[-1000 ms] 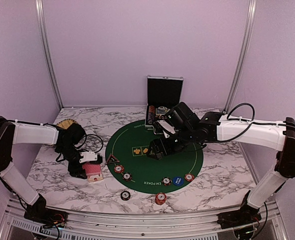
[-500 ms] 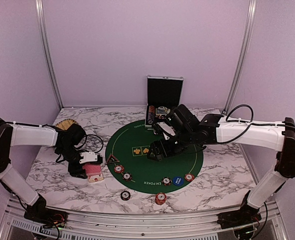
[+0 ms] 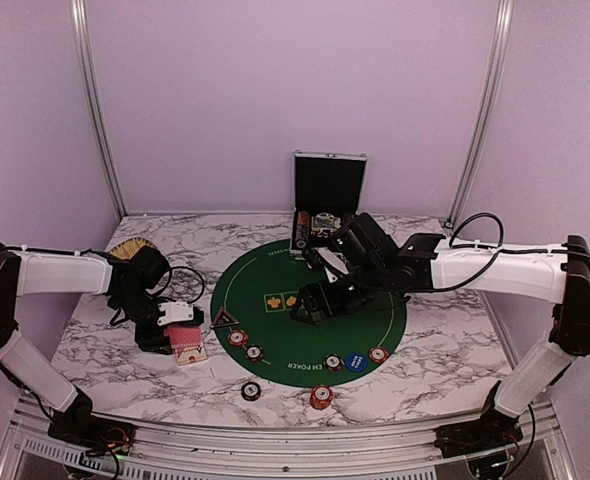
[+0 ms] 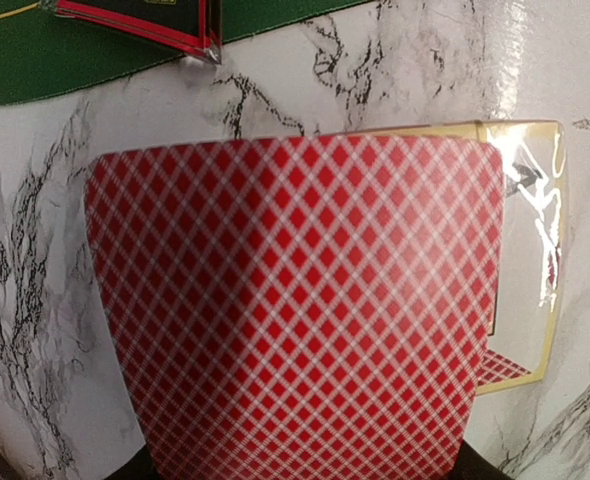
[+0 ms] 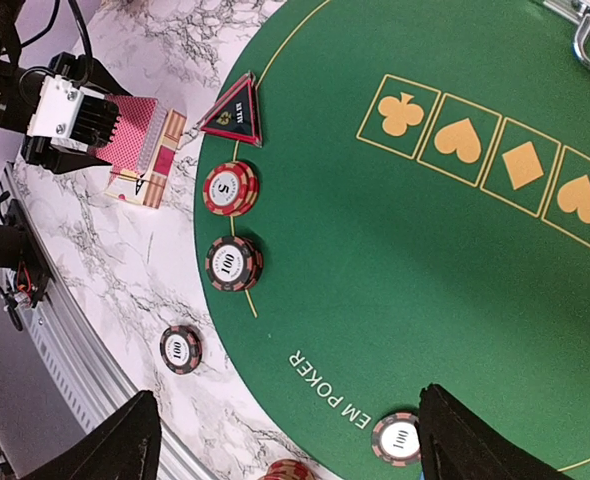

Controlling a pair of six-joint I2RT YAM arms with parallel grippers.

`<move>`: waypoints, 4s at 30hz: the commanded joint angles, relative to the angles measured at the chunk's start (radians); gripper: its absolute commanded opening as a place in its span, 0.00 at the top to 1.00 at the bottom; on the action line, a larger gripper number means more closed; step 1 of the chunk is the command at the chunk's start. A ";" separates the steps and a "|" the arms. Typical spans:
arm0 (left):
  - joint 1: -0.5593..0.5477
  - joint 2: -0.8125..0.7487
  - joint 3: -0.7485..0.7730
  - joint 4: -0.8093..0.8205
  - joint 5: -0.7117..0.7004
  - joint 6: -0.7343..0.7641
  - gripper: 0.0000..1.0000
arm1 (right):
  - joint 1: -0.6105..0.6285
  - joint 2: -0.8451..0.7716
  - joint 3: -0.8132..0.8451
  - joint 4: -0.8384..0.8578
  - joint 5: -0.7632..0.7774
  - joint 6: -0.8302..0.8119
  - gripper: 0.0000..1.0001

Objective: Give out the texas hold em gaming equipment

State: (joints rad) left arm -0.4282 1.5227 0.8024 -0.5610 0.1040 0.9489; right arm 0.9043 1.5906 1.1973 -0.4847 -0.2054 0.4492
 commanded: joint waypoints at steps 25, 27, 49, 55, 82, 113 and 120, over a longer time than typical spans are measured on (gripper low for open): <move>-0.021 -0.104 0.219 -0.176 0.178 -0.125 0.96 | -0.024 0.132 -0.064 0.585 -0.383 0.289 0.10; -0.035 -0.103 0.246 -0.184 0.186 -0.136 0.97 | -0.025 0.168 -0.064 0.679 -0.427 0.346 0.09; -0.130 -0.057 0.346 -0.204 0.168 -0.173 0.98 | -0.018 0.437 0.035 1.152 -0.549 0.663 0.12; -0.143 -0.051 0.361 -0.204 0.168 -0.182 0.99 | -0.015 0.470 0.052 1.194 -0.557 0.703 0.14; -0.214 -0.029 0.399 -0.193 0.128 -0.203 0.99 | 0.001 0.615 0.153 1.356 -0.603 0.875 0.66; -0.222 -0.287 0.442 -0.048 -0.006 -0.180 0.01 | -0.026 0.516 0.085 1.393 -0.588 0.882 1.00; -0.221 -0.298 0.376 0.008 0.110 -0.310 0.01 | -0.027 0.465 0.075 1.331 -0.585 0.825 1.00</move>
State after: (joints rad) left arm -0.6537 1.2449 1.2194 -0.6510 0.1379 0.7212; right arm 0.8757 2.1181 1.2686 0.8825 -0.7773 1.3327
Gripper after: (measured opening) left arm 0.988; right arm 0.146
